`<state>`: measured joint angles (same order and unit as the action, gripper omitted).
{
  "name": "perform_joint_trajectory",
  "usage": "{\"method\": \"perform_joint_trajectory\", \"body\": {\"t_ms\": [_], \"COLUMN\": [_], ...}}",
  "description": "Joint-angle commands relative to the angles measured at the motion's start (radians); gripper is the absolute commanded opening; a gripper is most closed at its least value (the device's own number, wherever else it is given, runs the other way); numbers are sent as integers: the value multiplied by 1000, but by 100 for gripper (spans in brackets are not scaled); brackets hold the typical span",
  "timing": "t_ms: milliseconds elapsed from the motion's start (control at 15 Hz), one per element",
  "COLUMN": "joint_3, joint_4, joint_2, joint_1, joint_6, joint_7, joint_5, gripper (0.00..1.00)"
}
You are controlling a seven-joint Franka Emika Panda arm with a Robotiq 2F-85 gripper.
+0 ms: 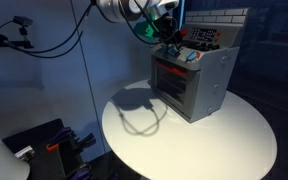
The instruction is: Turn the knob on the stove
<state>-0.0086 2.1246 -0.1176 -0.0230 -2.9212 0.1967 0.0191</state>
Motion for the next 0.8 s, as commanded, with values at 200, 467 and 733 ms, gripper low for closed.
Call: {"method": "perform_joint_trajectory", "body": {"t_ms": [200, 467, 733], "joint_3": [-25, -36, -51], "joint_4": [-55, -55, -45], "joint_2": [-41, -37, -24], "joint_1": [27, 33, 44], "joint_6": [11, 16, 18], "joint_7": [97, 142, 199], "joint_5": [85, 125, 156], "gripper": [47, 32, 16]}}
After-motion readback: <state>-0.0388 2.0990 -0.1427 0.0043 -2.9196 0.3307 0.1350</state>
